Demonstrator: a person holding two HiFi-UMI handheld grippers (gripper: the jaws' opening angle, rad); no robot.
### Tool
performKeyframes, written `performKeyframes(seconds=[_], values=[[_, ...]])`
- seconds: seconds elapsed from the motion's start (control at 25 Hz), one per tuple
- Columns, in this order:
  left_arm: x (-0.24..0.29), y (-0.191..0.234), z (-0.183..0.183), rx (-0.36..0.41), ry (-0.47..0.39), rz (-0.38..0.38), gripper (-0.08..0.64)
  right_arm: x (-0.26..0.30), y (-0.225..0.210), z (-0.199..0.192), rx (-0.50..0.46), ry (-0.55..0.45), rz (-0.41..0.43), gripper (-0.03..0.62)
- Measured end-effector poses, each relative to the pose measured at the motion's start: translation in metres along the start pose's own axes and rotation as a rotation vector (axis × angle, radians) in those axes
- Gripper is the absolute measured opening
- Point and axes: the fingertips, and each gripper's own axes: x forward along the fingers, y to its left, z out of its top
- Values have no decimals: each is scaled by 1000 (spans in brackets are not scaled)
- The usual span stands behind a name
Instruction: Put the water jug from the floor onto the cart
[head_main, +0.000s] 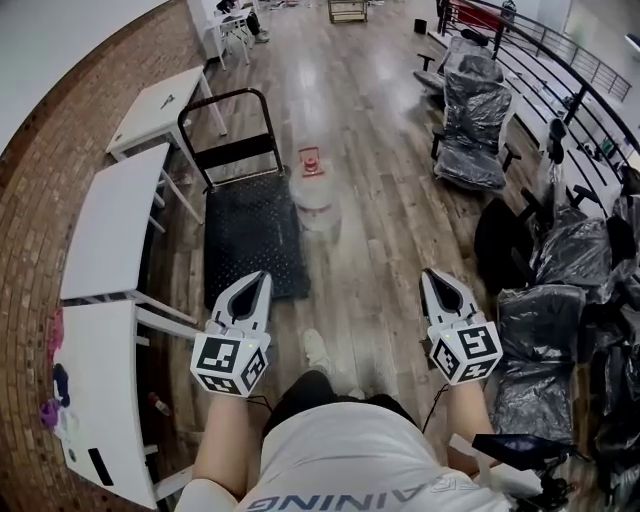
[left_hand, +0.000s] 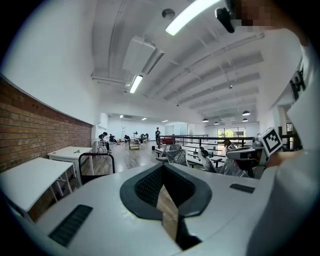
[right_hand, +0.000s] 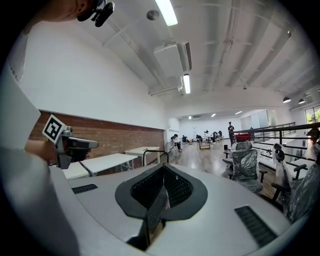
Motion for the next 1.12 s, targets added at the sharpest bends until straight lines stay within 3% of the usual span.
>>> performKeyframes(seconds=[0.24, 0.44, 0.72, 1.12], values=[[47, 10, -5, -33, 0, -36, 2, 29, -27, -2, -11, 45, -40, 6], [93, 35, 1, -56, -12, -43, 2, 72, -40, 4, -40, 75, -22, 6], [145, 94, -7, -90, 11, -19, 2, 156, -40, 11, -69, 97, 28, 6], [202, 201, 13, -84, -4, 8, 2, 282, -17, 41, -91, 82, 69, 6]])
